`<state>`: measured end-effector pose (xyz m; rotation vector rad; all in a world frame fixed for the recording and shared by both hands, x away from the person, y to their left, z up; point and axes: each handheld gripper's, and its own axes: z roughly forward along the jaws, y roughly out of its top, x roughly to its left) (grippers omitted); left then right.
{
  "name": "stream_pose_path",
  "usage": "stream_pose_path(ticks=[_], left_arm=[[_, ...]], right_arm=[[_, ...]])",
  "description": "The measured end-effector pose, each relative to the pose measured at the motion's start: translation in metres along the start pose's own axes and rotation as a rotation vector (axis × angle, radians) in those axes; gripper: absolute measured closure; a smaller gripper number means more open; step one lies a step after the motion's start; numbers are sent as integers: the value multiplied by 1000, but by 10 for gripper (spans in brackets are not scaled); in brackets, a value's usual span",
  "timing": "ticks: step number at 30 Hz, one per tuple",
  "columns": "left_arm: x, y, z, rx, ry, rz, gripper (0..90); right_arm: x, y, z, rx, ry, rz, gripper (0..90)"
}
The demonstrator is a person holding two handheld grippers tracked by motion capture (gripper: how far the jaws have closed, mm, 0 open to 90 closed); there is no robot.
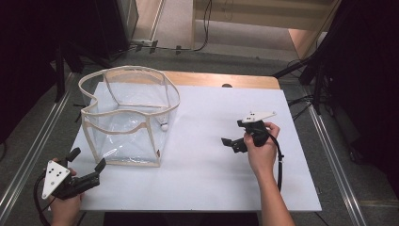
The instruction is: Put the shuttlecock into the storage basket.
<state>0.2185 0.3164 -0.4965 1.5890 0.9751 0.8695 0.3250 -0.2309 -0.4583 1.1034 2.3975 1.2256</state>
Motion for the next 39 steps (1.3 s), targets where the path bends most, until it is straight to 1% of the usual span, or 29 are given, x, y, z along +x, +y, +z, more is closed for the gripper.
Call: stream_pose_path(ticks=[4, 10, 14, 22, 26, 33, 37, 39], left_arm=[[0, 0, 0, 1, 0, 0, 91], [0, 0, 0, -1, 2, 0, 91], [0, 0, 0, 0, 3, -1, 91], [-1, 0, 0, -1, 4, -1, 91], [-1, 0, 0, 4, 4, 9, 91], [-2, 0, 0, 4, 7, 8, 91], [-2, 0, 1, 9, 7, 19, 91], [-2, 0, 1, 6, 8, 15, 91]], right_arm=[[-2, -8, -5, -10, -7, 7, 0], [-5, -21, -10, -27, -5, 33, 0], [-5, -29, -14, -28, -16, 44, 0], [-8, -46, -28, -51, -31, 66, 0], [-11, -56, -33, -56, -36, 81, 0], [-13, -63, -42, -70, -43, 91, 0], [-14, -67, -46, -71, -51, 94, 0], [-13, -69, -47, -72, -55, 102, 0]])
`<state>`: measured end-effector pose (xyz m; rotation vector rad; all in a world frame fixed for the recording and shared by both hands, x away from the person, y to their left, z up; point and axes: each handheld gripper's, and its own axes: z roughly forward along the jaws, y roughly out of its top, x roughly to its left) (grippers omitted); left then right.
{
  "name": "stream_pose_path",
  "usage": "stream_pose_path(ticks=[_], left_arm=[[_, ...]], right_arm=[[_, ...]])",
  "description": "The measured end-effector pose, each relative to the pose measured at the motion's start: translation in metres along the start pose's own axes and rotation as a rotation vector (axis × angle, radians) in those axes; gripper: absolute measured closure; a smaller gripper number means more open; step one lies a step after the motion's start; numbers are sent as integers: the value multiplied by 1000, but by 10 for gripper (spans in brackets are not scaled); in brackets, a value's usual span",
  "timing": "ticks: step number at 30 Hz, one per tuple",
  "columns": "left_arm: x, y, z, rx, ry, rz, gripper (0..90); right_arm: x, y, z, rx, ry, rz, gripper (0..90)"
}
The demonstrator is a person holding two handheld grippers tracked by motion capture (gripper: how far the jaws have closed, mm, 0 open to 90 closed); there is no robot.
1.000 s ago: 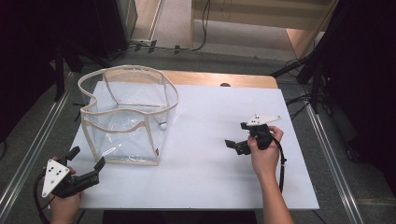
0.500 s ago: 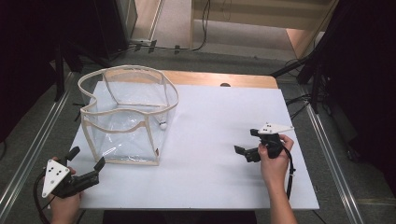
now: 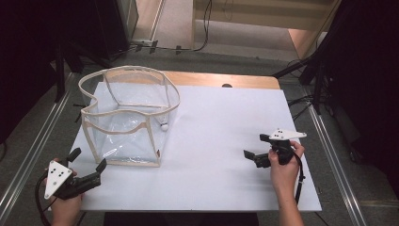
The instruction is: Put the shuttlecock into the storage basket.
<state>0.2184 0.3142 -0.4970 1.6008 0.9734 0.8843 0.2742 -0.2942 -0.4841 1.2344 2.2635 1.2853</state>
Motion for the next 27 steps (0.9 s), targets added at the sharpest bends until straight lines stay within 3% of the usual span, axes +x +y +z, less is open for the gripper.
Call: stream_pose_path(ticks=[27], left_arm=[[1, 0, -1, 2, -5, -4, 91]], right_arm=[[-7, -30, -25, -24, -39, 36, 0]])
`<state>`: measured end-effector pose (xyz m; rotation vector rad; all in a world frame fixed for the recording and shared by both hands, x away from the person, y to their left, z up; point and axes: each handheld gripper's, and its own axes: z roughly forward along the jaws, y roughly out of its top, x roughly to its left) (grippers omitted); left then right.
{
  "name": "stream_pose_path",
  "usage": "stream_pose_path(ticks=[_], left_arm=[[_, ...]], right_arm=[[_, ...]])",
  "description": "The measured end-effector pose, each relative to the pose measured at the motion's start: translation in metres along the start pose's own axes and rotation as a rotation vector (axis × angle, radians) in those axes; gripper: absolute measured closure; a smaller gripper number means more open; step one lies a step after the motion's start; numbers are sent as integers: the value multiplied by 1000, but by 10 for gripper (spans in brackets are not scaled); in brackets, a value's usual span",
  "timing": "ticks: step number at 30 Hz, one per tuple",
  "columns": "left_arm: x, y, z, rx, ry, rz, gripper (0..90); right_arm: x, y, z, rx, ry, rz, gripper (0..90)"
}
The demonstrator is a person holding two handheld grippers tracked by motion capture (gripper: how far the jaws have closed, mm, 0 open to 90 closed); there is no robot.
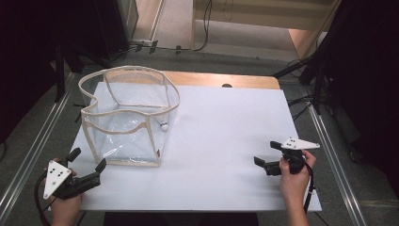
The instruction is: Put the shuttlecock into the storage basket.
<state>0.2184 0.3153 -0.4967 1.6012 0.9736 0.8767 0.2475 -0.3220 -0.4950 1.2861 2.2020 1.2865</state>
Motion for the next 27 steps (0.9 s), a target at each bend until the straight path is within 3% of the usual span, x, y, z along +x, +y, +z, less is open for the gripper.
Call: stream_pose_path(ticks=[27], left_arm=[[0, 0, 0, 0, -2, -1, 91]], right_arm=[[-12, -32, -28, -33, -42, 39, 0]])
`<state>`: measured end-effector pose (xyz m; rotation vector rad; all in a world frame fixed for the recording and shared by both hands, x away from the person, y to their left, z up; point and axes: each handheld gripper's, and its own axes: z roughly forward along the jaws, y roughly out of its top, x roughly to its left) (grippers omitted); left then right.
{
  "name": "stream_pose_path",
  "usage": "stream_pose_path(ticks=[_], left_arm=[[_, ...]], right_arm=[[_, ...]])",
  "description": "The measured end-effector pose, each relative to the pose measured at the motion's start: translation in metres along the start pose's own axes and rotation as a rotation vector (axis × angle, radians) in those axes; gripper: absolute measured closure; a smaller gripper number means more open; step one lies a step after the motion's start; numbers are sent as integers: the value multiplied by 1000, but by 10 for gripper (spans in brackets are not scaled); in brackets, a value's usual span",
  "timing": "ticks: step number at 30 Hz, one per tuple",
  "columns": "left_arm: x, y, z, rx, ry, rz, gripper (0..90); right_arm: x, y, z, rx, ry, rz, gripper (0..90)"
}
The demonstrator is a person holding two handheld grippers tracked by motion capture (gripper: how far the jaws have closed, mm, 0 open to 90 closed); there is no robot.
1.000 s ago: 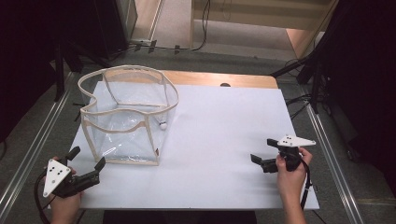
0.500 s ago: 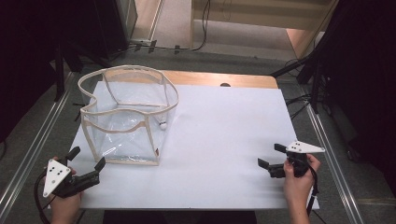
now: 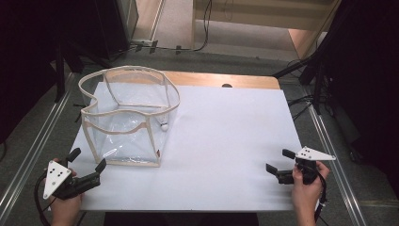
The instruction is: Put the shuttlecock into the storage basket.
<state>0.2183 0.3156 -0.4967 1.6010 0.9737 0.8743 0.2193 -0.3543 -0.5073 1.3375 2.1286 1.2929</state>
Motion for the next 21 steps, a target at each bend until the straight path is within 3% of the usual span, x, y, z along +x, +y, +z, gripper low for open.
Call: stream_pose_path(ticks=[9, 21], left_arm=[[-1, 0, 0, 0, 2, 2, 91], [1, 0, 0, 1, -2, -10, 90]], right_arm=[[-1, -10, -4, -41, 4, 7, 0], [-3, -15, -10, -73, -39, 22, 0]])
